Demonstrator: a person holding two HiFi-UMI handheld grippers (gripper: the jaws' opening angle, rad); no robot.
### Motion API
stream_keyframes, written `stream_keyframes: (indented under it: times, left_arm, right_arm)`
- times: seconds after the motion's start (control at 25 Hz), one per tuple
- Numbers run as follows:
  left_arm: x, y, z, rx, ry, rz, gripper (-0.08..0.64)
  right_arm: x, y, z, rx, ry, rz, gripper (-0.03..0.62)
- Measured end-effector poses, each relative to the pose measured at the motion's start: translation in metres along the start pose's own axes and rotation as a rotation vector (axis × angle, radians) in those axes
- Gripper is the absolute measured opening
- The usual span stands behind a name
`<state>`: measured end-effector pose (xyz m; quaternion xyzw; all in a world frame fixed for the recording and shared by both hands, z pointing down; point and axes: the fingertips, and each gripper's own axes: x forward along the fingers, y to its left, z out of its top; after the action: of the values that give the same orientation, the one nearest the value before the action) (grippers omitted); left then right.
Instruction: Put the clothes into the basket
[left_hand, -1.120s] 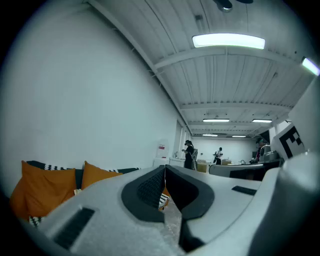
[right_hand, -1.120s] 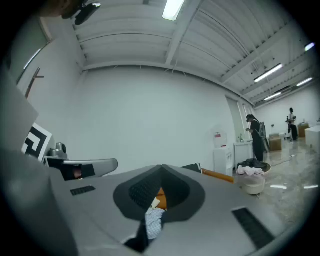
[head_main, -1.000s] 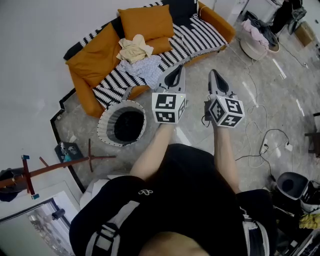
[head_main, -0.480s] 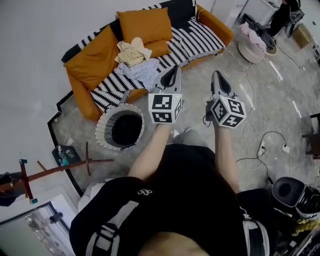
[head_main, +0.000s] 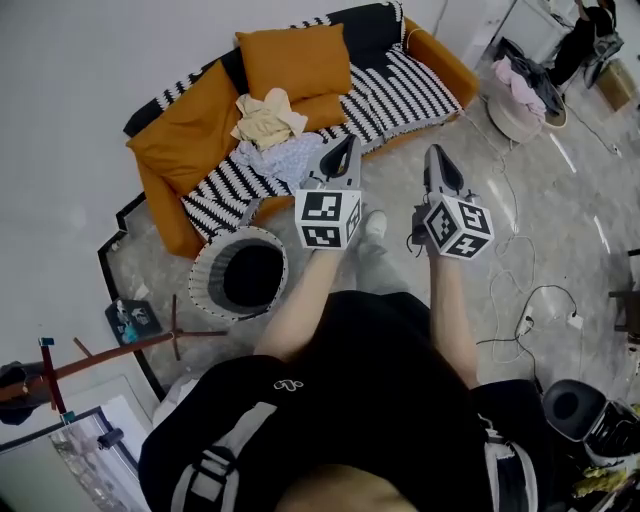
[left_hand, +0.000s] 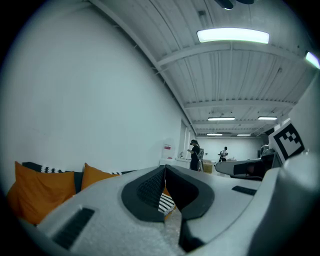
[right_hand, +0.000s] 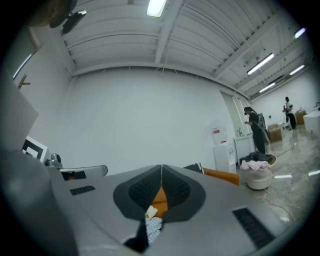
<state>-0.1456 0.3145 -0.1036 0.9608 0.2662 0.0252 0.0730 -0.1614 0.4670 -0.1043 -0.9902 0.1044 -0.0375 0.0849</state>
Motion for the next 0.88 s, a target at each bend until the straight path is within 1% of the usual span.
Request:
stream_keyframes:
  times: [0.16, 0.28, 0.4, 0.48, 0.56, 0.64, 0.8, 0.88]
  left_arm:
    - [0.056, 0.03, -0.012, 0.001, 0.034, 0.032, 0.009]
    - [0.104, 0.051, -0.017, 0.003, 0.063, 0.051, 0.009]
    - [0.162, 0.071, -0.025, -0.004, 0.113, 0.071, 0.009]
    - [0.204, 0.077, -0.026, 0.022, 0.142, 0.068, 0.009]
    - [0.249, 0.079, -0.025, 0.045, 0.157, 0.05, 0.009]
    - [0.288, 0.081, -0.027, 0.041, 0.17, 0.034, 0.009]
    - [0.335, 0.084, -0.023, 0.03, 0.159, 0.012, 0.009]
    - [0.339, 0.099, -0.03, 0.023, 0.173, 0.035, 0.009]
  right_arm:
    - [0.069, -0.024, -0.009, 0.052, 0.006, 0.03, 0.012]
    - [0.124, -0.044, -0.004, 0.064, 0.002, 0.05, 0.012]
    - [0.181, -0.073, 0.001, 0.085, 0.015, 0.056, 0.012]
    - [0.216, -0.097, 0.006, 0.105, 0.021, 0.056, 0.012]
    - [0.252, -0.118, 0.012, 0.116, 0.019, 0.063, 0.012]
    - [0.286, -0.133, 0.013, 0.117, 0.031, 0.084, 0.012]
    - [0.339, -0.154, 0.021, 0.148, 0.039, 0.135, 0.012]
    - [0.362, -0.151, 0.016, 0.162, 0.055, 0.162, 0.012]
